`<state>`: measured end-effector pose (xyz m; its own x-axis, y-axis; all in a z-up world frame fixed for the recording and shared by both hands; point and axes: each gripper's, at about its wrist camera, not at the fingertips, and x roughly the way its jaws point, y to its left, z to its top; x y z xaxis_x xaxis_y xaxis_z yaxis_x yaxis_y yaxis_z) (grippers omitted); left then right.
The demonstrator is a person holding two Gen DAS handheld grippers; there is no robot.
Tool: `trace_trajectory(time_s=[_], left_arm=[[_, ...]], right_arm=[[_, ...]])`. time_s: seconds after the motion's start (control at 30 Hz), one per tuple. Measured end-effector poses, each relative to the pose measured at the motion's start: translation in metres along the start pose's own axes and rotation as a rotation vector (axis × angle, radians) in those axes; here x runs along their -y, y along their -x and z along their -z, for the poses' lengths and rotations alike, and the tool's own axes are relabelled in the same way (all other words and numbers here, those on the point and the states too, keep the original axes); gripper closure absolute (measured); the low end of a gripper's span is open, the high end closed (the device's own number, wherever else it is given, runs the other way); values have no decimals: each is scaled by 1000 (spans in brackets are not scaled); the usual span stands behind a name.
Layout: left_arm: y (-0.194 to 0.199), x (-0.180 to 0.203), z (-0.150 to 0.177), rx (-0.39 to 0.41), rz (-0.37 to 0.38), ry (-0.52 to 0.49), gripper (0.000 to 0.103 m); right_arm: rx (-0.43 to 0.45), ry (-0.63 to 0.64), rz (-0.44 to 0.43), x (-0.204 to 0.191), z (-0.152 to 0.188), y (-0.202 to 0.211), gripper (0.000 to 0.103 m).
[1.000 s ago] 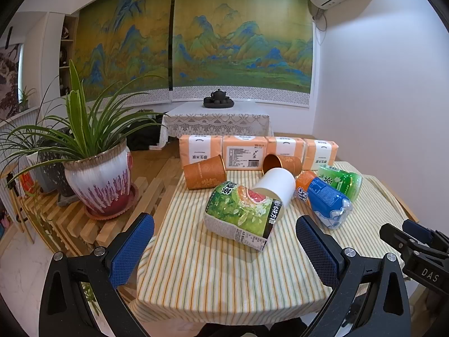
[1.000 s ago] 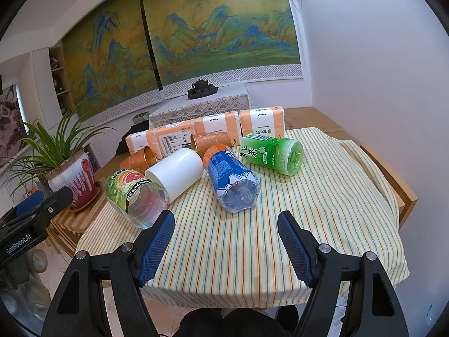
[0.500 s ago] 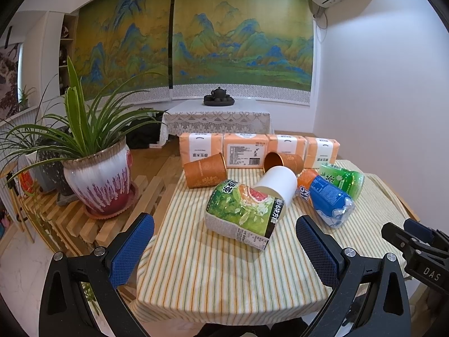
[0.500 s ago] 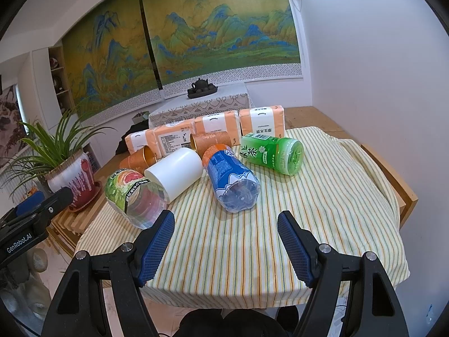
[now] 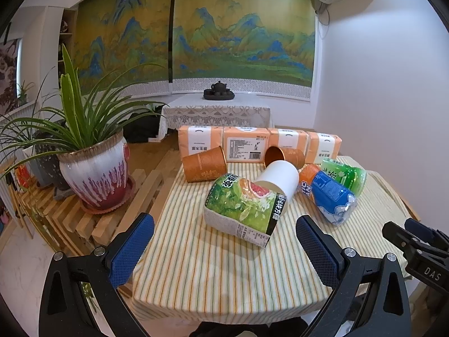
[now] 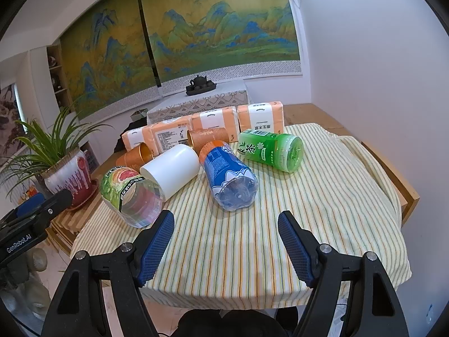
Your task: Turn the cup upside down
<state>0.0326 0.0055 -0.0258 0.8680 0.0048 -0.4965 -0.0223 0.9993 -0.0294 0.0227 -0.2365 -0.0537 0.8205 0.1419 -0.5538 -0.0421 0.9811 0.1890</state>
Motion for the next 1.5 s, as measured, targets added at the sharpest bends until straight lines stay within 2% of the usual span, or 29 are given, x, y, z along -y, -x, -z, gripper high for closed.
trace_trajectory(time_s=[0.07, 0.53, 1.23, 1.5], left_arm=[[-1, -1, 0, -2, -1, 3, 1], [-17, 0, 4, -50, 2, 7, 1], [-26, -16, 11, -77, -26, 30, 1], [-33, -15, 12, -87, -28, 29, 1]], right_arm=[[6, 5, -2, 0, 0, -1, 21], [-9, 60, -2, 1, -13, -26, 18], [-143, 161, 18, 9, -39, -120, 18], [-170, 176, -3, 12, -44, -134, 20]])
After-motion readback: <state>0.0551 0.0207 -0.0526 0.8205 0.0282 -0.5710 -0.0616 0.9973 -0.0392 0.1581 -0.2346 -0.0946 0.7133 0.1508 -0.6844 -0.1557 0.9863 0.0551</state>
